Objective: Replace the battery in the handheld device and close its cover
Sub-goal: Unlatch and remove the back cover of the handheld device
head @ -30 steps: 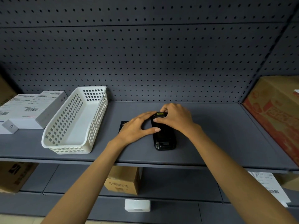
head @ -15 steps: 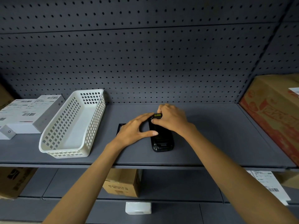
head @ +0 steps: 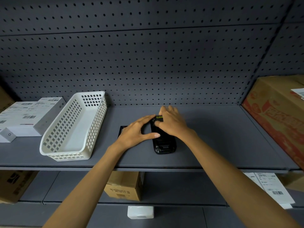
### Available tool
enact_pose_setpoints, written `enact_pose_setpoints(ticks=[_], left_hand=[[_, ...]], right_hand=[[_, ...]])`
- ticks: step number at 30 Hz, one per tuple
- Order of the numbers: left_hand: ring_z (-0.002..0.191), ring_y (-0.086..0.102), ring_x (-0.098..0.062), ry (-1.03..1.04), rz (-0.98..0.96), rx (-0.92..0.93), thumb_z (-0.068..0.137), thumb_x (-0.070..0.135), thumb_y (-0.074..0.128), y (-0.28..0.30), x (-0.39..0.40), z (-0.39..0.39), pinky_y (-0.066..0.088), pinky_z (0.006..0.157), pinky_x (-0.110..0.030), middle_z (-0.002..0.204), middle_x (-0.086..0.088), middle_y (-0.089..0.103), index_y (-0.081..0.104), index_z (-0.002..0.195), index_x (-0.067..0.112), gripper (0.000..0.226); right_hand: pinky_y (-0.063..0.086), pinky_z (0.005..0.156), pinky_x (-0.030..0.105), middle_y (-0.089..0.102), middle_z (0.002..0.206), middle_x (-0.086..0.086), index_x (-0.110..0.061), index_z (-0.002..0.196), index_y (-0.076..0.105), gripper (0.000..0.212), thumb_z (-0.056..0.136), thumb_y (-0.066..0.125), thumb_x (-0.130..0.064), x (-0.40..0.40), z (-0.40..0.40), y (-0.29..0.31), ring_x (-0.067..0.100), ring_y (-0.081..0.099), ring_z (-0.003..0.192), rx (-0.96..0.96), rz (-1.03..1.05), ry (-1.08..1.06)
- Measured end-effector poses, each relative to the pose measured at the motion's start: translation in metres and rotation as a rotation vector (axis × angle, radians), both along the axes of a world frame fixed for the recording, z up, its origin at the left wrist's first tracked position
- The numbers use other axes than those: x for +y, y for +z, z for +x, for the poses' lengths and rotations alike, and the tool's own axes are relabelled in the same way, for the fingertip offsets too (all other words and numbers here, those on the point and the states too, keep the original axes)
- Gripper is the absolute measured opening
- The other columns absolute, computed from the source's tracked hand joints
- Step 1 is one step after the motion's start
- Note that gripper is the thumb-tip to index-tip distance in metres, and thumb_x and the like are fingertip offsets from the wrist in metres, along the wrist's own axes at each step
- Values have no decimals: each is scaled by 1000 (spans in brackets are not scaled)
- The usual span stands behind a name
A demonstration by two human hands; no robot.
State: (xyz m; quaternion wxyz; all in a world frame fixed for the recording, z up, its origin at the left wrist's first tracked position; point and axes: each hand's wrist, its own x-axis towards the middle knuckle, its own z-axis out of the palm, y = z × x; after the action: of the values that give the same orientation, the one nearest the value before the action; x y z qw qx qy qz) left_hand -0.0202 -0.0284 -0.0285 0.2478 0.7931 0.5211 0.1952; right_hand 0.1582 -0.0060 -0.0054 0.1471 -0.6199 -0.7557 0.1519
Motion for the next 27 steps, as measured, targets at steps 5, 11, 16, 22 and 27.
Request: enact_pose_setpoints(ticks=[5, 11, 16, 22, 27], left_hand=[[144, 34, -8, -3, 13, -4, 76, 65, 65, 1, 0, 1, 31, 111, -27, 156, 12, 36, 31, 151, 36, 87], [143, 34, -7, 2, -1, -13, 75, 66, 65, 0, 1, 0, 31, 111, -25, 156, 12, 37, 32, 151, 35, 89], [143, 35, -9, -1, -13, -15, 70, 70, 62, 0, 1, 1, 31, 110, -26, 155, 11, 38, 32, 151, 35, 93], [143, 35, -8, 1, 1, -19, 75, 63, 67, 0, 2, 1, 30, 109, -23, 156, 12, 38, 32, 151, 34, 89], [143, 35, -7, 4, 6, -19, 75, 62, 67, 1, 1, 1, 29, 108, -22, 156, 12, 38, 32, 151, 35, 88]], right_hand=[[40, 82, 35, 47, 122, 11, -11, 118, 47, 38, 91, 59, -35, -1, 2, 1, 29, 42, 121, 9, -2, 8], [38, 76, 34, 51, 119, 10, -12, 110, 53, 49, 85, 67, -52, 5, 6, 5, 28, 46, 120, 28, -31, 1], [43, 84, 39, 53, 117, 10, -12, 107, 56, 47, 83, 70, -50, 12, 7, 9, 29, 47, 118, 28, -76, 34], [40, 84, 36, 53, 120, 11, -12, 108, 58, 45, 83, 72, -46, 17, 7, 10, 28, 47, 119, 41, -99, 51], [41, 91, 38, 52, 123, 10, -15, 111, 59, 41, 85, 70, -45, 18, 8, 12, 27, 45, 123, 10, -112, 82]])
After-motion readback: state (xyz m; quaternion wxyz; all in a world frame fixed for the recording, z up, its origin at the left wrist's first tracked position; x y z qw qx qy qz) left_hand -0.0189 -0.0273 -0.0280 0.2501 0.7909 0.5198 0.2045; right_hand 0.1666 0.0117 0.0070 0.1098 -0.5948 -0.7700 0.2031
